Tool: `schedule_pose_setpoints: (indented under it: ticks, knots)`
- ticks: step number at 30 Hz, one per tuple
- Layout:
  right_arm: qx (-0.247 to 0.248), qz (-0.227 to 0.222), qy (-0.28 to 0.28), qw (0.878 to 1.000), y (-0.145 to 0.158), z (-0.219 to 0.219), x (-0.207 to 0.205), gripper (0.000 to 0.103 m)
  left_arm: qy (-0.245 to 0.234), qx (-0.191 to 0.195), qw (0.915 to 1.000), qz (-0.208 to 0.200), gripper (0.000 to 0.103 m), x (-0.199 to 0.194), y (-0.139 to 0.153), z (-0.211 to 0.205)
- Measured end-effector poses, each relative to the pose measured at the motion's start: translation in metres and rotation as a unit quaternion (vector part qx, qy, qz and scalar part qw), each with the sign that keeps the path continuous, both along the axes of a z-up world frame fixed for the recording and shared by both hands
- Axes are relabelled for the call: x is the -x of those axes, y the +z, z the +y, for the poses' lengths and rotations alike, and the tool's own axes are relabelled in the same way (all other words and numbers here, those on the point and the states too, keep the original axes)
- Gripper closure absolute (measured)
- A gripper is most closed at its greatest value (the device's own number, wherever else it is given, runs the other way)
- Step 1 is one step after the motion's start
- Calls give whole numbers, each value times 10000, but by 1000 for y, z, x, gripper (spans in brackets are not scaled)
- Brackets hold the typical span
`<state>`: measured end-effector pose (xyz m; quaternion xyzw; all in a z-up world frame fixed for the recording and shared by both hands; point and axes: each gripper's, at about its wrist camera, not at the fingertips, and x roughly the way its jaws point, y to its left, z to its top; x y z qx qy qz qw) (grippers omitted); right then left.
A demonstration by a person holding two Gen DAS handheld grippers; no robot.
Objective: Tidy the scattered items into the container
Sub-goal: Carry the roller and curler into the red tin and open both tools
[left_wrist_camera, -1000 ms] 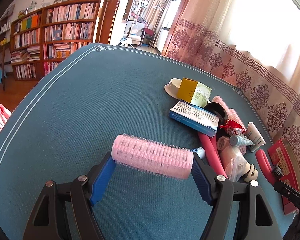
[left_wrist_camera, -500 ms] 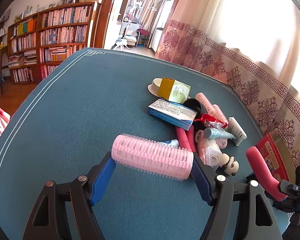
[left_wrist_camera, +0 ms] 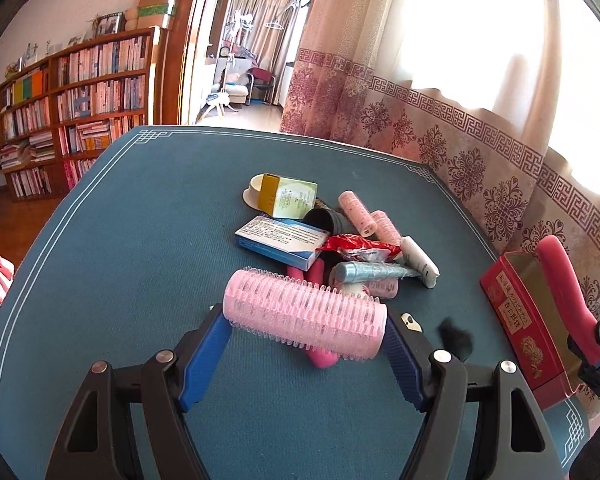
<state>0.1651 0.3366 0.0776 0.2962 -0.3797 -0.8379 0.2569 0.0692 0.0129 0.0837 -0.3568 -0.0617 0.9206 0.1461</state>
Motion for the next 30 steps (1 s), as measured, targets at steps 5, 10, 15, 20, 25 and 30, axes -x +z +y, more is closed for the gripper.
schedule_pose_setpoints:
  ticks: [5, 10, 15, 20, 25, 30]
  knots:
    - [-2159, 1, -1829, 9591, 23, 25, -25, 69, -397, 77, 9992, 74, 27, -8, 10, 34]
    - [-3577, -383, -2672, 8940, 21, 48, -36, 69, -998, 179, 9948, 65, 27, -15, 13, 86]
    - [-3719, -902, -2792, 8807, -7, 84, -39, 68, -1660, 270, 9856, 152, 27, -26, 20, 148]
    - [-3812, -993, -2844, 8741, -13, 103, -50, 68, -2215, 352, 9741, 285, 27, -35, 28, 206]
    - [-3743, -961, -2975, 8730, -10, 116, -61, 60, -2639, 429, 9631, 290, 27, -41, 29, 258]
    - [-3675, -899, -3117, 8716, -8, 123, -71, 49, -2947, 493, 9542, 166, 27, -45, 23, 298]
